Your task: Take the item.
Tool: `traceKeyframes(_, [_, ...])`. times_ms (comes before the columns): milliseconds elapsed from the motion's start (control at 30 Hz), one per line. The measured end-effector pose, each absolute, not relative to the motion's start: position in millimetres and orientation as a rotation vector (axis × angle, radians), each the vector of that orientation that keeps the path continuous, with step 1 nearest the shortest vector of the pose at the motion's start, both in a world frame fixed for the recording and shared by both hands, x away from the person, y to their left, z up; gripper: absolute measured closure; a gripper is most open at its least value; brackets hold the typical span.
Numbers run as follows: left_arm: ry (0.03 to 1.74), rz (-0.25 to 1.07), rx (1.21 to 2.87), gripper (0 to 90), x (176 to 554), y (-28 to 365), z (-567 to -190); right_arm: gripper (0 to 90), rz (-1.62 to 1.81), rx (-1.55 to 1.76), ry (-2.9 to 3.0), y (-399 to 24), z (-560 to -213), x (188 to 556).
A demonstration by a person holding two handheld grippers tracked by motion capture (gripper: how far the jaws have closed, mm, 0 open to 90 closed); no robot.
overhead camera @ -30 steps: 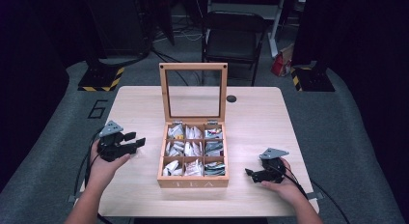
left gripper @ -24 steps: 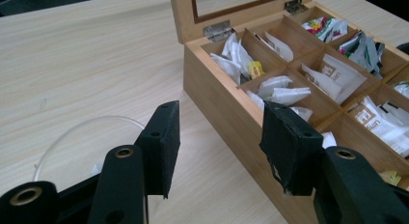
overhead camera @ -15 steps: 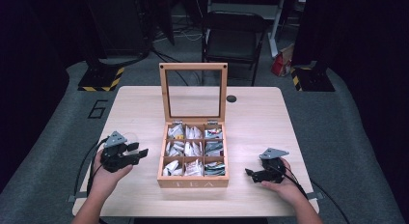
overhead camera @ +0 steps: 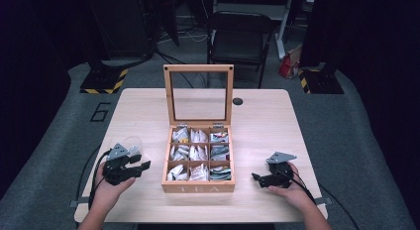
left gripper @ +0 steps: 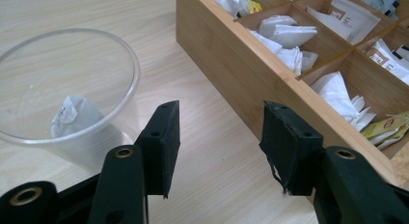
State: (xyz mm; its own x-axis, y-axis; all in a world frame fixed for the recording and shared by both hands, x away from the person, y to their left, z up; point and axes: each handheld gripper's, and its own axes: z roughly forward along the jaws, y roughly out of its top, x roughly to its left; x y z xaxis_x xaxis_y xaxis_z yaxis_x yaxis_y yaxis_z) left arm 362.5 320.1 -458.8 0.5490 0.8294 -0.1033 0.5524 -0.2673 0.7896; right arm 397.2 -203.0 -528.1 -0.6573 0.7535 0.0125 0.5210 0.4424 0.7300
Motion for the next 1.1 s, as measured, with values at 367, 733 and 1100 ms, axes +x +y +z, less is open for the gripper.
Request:
traceKeyframes(367, [1.138, 0.389, 1.947, 47.4, 358, 321, -472, 11.9, 1.041, 1.090, 2.385, -203, -528, 397])
traceKeyframes(733, [1.150, 0.360, 1.939, 46.8, 359, 322, -485, 11.9, 1.046, 1.091, 2.382, -203, -528, 397])
traceKeyframes(1100, [1.120, 0.367, 1.942, 40.9, 357, 320, -481, 11.9, 1.045, 1.087, 2.384, -203, -528, 397])
